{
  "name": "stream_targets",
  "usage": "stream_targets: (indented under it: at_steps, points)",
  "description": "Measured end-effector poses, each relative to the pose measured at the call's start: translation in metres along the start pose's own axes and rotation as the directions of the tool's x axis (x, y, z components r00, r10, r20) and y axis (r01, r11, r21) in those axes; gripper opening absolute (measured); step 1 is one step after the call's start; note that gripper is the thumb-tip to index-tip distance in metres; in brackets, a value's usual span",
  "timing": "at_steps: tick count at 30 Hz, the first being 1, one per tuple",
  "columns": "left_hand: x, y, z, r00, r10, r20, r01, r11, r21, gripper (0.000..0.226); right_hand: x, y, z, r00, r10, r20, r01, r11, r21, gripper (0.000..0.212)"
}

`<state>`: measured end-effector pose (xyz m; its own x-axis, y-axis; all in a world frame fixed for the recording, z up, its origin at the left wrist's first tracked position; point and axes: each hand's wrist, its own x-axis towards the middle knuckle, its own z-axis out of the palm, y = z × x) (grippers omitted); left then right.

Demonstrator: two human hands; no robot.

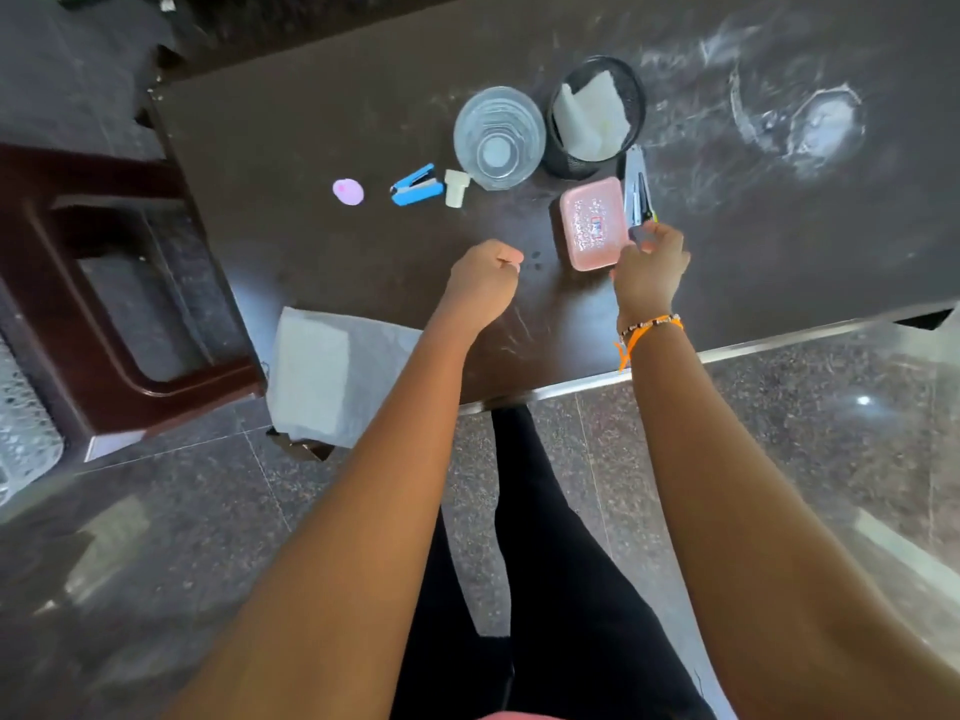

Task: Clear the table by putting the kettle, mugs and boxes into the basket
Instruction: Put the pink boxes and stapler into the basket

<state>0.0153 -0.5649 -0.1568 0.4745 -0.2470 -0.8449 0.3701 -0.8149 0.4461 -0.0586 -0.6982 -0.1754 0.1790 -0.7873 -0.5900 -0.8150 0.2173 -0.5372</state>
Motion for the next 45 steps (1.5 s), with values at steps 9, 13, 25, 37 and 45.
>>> stream_targets:
  at_steps: [9,13,25,37,45]
  points:
    - [0.037,0.023,0.052,0.999,-0.042,0.004,0.042,0.995,0.085,0.037,0.064,-0.004,-0.004,0.975,-0.203,0.094,0.223,0.913,-0.341,0.035]
    - [0.045,0.03,0.066,0.991,0.0,-0.134,0.024,0.983,0.18,0.029,0.07,-0.003,-0.003,0.972,-0.195,0.131,0.232,0.882,-0.411,0.036]
    - [-0.003,-0.032,0.019,0.991,-0.017,-0.133,0.025,0.998,0.063,0.013,-0.009,0.018,0.005,0.986,-0.028,0.167,0.066,0.972,-0.226,0.037]
    - [-0.101,-0.174,-0.149,0.89,-0.164,-0.425,0.006,0.937,-0.349,0.013,-0.195,-0.009,0.134,0.851,-0.096,0.516,0.12,0.993,-0.014,0.041]
    - [-0.152,-0.246,-0.291,0.705,-0.318,-0.634,-0.09,0.846,-0.525,0.01,-0.311,-0.068,0.236,0.681,-0.206,0.703,0.196,0.976,0.096,0.027]
